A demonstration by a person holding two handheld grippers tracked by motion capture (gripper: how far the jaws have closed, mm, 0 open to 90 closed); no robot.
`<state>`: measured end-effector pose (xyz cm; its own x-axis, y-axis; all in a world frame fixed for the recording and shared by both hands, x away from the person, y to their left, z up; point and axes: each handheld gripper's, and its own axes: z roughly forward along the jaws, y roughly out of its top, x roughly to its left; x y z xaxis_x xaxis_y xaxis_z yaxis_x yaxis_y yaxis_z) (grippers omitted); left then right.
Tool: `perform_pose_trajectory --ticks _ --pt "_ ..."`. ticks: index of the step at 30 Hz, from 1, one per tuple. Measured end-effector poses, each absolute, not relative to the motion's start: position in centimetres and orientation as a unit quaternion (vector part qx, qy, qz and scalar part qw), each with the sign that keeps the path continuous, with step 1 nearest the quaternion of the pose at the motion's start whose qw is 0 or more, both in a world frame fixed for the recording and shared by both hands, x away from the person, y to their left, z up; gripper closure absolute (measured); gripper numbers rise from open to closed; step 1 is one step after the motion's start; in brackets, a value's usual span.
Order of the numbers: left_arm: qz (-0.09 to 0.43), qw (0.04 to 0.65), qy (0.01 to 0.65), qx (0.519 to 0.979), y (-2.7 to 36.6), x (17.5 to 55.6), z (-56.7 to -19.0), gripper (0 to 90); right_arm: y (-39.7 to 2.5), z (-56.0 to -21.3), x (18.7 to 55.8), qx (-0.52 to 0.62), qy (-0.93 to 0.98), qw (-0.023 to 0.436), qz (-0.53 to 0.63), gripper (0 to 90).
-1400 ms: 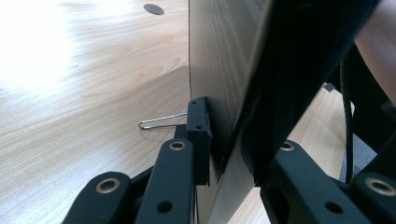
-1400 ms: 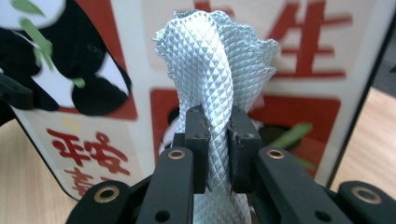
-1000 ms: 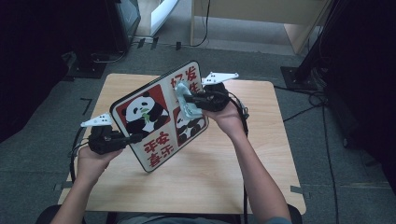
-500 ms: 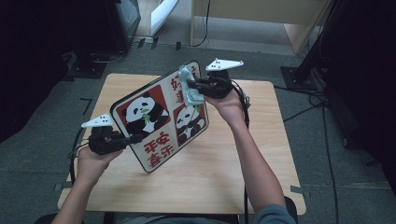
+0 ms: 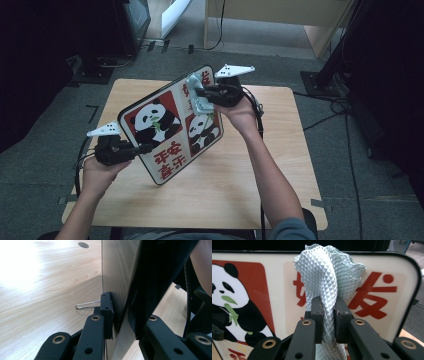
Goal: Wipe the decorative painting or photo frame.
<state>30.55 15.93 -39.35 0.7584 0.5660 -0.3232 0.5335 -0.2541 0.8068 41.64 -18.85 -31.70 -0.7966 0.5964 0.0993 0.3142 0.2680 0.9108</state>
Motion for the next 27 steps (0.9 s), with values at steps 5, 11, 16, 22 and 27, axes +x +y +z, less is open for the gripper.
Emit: perform_pose_trajectory --ticks 5,11,16,22,27 --pt "0.016 0.501 0.347 0.792 15.9 30.6 -39.3 79.7 -18.7 -32.1 41.5 0.288 0.788 0.128 0.530 81.1" --pt "0.015 0.503 0.346 0.792 16.0 30.6 -39.4 79.5 -18.5 -32.4 41.4 0.287 0.795 0.120 0.521 81.1" --pt "0.015 0.501 0.345 0.793 16.0 30.6 -39.3 79.5 -18.4 -33.1 41.1 0.286 0.796 0.115 0.521 81.0" --pt "0.012 0.503 0.345 0.792 16.0 30.6 -39.4 79.3 -18.3 -33.8 40.9 0.287 0.800 0.109 0.516 81.0" --pt "0.011 0.505 0.345 0.791 16.0 30.6 -39.4 79.3 -18.3 -34.4 40.7 0.288 0.802 0.104 0.512 81.0"
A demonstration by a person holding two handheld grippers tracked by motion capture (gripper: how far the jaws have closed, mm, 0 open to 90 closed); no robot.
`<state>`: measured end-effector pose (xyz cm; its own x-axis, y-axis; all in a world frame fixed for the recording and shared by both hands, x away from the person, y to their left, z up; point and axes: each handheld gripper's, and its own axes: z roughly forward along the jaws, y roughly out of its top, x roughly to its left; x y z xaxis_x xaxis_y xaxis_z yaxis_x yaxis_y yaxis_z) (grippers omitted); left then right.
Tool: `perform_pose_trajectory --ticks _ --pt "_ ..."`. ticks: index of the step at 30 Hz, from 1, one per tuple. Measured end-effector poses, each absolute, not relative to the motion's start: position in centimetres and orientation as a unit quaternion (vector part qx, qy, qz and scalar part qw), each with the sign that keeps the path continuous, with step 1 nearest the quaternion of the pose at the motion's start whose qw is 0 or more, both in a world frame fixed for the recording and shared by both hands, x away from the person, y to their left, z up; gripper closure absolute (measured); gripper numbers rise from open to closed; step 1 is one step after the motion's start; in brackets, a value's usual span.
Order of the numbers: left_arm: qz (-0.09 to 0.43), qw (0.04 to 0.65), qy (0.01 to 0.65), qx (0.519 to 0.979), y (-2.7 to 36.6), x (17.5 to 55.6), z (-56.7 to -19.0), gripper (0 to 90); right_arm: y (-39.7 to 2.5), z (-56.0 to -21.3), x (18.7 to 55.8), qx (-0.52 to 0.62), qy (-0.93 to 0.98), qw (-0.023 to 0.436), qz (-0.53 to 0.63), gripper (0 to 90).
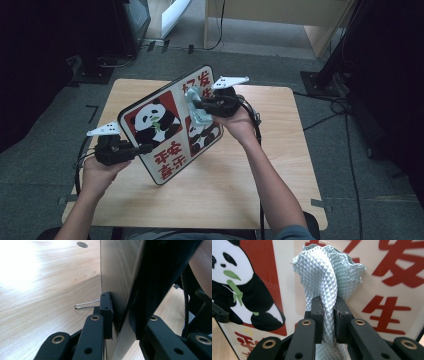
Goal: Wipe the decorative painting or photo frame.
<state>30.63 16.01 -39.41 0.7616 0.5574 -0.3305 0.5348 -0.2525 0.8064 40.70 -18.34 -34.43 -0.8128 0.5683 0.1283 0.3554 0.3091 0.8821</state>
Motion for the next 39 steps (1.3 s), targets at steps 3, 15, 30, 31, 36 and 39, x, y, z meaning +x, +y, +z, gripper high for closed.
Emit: perform_pose_trajectory --ticks 3,15,30,31,36,39 --pt "0.011 0.505 0.345 0.791 16.0 30.6 -39.4 79.2 -18.4 -34.9 40.6 0.293 0.802 0.098 0.511 81.0" --pt "0.009 0.505 0.340 0.793 16.0 30.7 -39.4 78.7 -18.5 -36.6 40.0 0.303 0.810 0.090 0.494 80.9" --pt "0.006 0.505 0.338 0.794 16.1 30.7 -39.4 78.4 -18.8 -38.9 39.4 0.313 0.816 0.086 0.477 80.9" --pt "0.006 0.505 0.338 0.794 16.1 30.7 -39.4 78.4 -18.8 -39.0 39.3 0.315 0.816 0.084 0.477 80.9" --pt "0.003 0.505 0.336 0.795 16.1 30.7 -39.4 77.8 -18.8 -39.8 39.1 0.319 0.816 0.080 0.475 80.9" --pt "0.005 0.503 0.334 0.797 16.0 30.7 -39.4 77.8 -18.8 -40.2 39.0 0.318 0.818 0.081 0.474 80.9"
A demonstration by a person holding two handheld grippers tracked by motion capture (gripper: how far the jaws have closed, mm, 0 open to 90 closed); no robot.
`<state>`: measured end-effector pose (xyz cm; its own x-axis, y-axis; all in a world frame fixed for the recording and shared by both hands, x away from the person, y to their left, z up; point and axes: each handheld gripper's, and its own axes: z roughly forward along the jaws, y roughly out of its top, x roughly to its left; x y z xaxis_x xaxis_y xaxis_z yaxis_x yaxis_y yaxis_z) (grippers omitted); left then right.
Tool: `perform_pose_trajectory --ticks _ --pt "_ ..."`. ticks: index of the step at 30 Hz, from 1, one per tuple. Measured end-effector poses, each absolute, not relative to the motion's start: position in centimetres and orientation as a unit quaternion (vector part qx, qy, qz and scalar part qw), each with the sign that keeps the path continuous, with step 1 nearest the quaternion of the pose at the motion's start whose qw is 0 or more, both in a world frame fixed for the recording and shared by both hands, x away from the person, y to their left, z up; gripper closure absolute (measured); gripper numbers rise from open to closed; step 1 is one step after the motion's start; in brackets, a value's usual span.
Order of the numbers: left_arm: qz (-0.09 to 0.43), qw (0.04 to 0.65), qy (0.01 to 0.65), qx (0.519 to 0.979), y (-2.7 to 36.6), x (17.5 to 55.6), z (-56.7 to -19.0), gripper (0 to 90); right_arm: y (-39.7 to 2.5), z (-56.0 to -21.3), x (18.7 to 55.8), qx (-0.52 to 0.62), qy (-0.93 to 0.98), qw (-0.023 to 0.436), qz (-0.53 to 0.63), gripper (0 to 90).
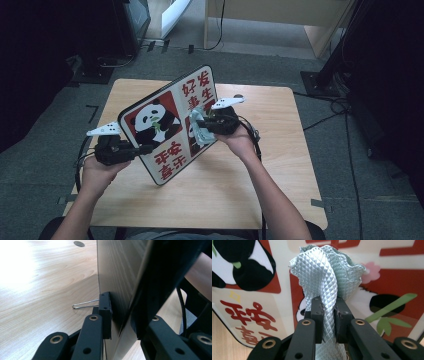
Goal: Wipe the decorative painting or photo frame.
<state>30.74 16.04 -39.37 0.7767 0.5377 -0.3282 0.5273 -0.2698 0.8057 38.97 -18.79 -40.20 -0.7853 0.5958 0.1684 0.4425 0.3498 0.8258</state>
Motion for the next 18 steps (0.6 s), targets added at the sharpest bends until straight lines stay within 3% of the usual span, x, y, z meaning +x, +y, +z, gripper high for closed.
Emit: perform_pose_trajectory --ticks 18 --pt "0.005 0.498 0.329 0.802 16.0 30.9 -39.2 77.6 -19.1 -42.6 38.3 0.333 0.822 0.065 0.458 80.9"
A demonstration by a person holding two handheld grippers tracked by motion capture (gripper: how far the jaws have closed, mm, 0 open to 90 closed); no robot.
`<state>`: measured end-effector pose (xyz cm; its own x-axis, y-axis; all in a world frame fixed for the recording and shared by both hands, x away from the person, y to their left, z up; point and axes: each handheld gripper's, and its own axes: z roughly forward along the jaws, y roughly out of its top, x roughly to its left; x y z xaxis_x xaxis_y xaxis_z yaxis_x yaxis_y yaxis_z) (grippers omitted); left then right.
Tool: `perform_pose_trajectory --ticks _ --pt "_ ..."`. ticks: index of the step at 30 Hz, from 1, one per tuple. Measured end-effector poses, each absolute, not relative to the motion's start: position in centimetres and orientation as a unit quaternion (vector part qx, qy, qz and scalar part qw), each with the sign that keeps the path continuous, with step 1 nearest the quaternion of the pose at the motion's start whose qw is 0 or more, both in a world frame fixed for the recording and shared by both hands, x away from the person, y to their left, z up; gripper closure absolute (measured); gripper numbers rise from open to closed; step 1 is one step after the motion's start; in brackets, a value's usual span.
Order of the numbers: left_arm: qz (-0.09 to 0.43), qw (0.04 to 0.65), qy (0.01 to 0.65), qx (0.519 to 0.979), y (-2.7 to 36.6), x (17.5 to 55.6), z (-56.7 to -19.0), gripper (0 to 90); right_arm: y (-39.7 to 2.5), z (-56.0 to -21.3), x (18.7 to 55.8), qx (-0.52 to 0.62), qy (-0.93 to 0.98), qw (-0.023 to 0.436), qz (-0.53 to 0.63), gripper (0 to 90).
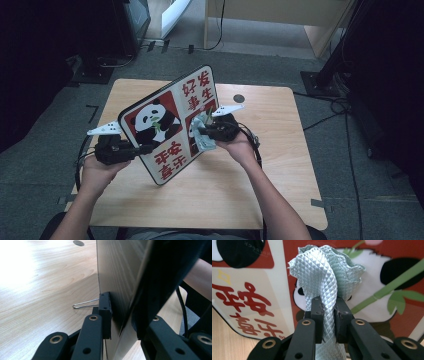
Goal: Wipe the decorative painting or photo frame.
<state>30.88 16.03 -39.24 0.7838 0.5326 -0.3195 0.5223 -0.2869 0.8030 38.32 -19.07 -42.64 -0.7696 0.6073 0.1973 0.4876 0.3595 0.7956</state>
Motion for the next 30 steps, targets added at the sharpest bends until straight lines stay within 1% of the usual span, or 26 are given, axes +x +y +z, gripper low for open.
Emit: perform_pose_trajectory --ticks 23,30 --pt "0.001 0.500 0.326 0.802 16.1 31.0 -39.3 77.1 -19.5 -46.7 37.6 0.352 0.839 0.039 0.413 80.8" --pt "-0.003 0.502 0.328 0.800 16.1 31.0 -39.3 77.1 -19.7 -47.6 37.6 0.344 0.846 0.040 0.406 80.9"
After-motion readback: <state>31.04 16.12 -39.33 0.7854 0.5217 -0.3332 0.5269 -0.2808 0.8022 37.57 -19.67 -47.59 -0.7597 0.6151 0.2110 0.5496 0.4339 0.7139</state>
